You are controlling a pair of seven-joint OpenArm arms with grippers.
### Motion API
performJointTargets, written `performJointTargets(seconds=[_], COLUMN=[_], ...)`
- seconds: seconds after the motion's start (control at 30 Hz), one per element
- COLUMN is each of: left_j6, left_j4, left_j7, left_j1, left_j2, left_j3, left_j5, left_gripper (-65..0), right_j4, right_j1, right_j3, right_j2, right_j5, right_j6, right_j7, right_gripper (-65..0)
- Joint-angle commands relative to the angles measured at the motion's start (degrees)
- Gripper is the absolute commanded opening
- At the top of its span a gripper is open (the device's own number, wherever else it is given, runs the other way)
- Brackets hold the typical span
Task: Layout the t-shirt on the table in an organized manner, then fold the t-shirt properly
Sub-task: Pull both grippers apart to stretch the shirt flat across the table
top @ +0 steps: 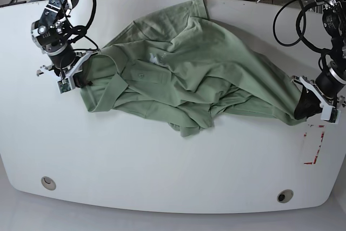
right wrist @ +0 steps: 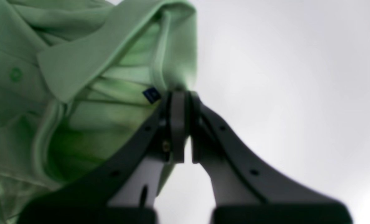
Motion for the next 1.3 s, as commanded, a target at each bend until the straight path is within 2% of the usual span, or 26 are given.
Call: performJointTargets(seconds=[0.0, 0.2, 0.57, 0.77, 0.83, 0.93, 1.0, 1.07, 1.1, 1.13, 1.2, 1.23, 1.27], left_j6=[-0.1, -0.1, -0.1, -0.1, -0.1, -0.1, -0.1, -0.1, -0.1, -0.1, -0.1, -0.1, -0.1], left_j4=[0.7, 0.6, 0.6, 0.6, 0.6, 0.6, 0.6, 0.7, 0.7, 0.7, 0.7, 0.7, 0.7], left_j7=[-0.2, 0.0, 0.0, 0.0, -0.1, -0.1, -0.1, 0.0, 0.0, 0.0, 0.0, 0.0, 0.0], left_j1=[-0.4, 1.6, 8.7, 12.1, 12.8, 13.0, 13.0, 13.0, 13.0, 13.0, 13.0, 12.9, 12.9], left_j2=[-1.0, -1.4, -1.4, -1.1, -1.0, -0.7, 0.3, 0.9, 0.9, 0.9, 1.0, 1.0, 1.0], left_j3=[-1.5, -3.8, -10.5, -12.5, -12.5, -12.4, -12.4, -12.4, -12.4, -12.3, -12.2, -11.8, -11.5], left_j5=[-0.5, -0.4, -0.4, -0.4, -0.4, -0.4, -0.4, -0.4, -0.4, -0.4, -0.4, -0.4, -0.4], left_gripper=[-65.0, -65.0, -65.0, -65.0, -65.0, -65.0, -65.0, -65.0, -65.0, -65.0, -65.0, -65.0, -65.0], right_j4=[-0.2, -4.0, -10.0, -12.1, -12.1, -11.8, -11.4, -9.4, -8.7, -6.8, -4.5, -2.8, -1.4], right_j1=[1.4, 3.1, 5.4, 6.3, 6.3, 6.4, 6.5, 6.3, 6.2, 5.6, 4.6, 4.2, 3.9], right_j3=[0.9, 3.1, 4.2, 4.2, 4.1, 4.0, 4.0, 4.1, 4.1, 4.1, 4.1, 4.1, 4.1], right_j2=[1.5, 4.7, 7.6, 7.5, 7.4, 6.6, 5.4, 4.8, 4.6, 4.4, 3.6, 2.9, 2.4], right_j5=[0.3, 0.4, 0.3, 0.2, 0.2, 0.3, 0.2, 0.2, 0.2, 0.3, 0.8, 0.8, 0.8], right_j6=[-0.1, -0.1, -0.1, -0.1, -0.1, -0.1, -0.1, -0.1, -0.1, -0.1, -0.1, -0.1, -0.1], right_j7=[1.0, 1.0, 1.3, 3.4, 3.8, 3.7, 3.7, 3.6, 3.6, 3.5, 2.7, 2.0, 1.3], right_gripper=[-64.8, -64.8, -64.8, -64.5, -62.5, -52.6, -42.2, -28.1, -23.1, -14.0, -3.3, 0.0, 0.0])
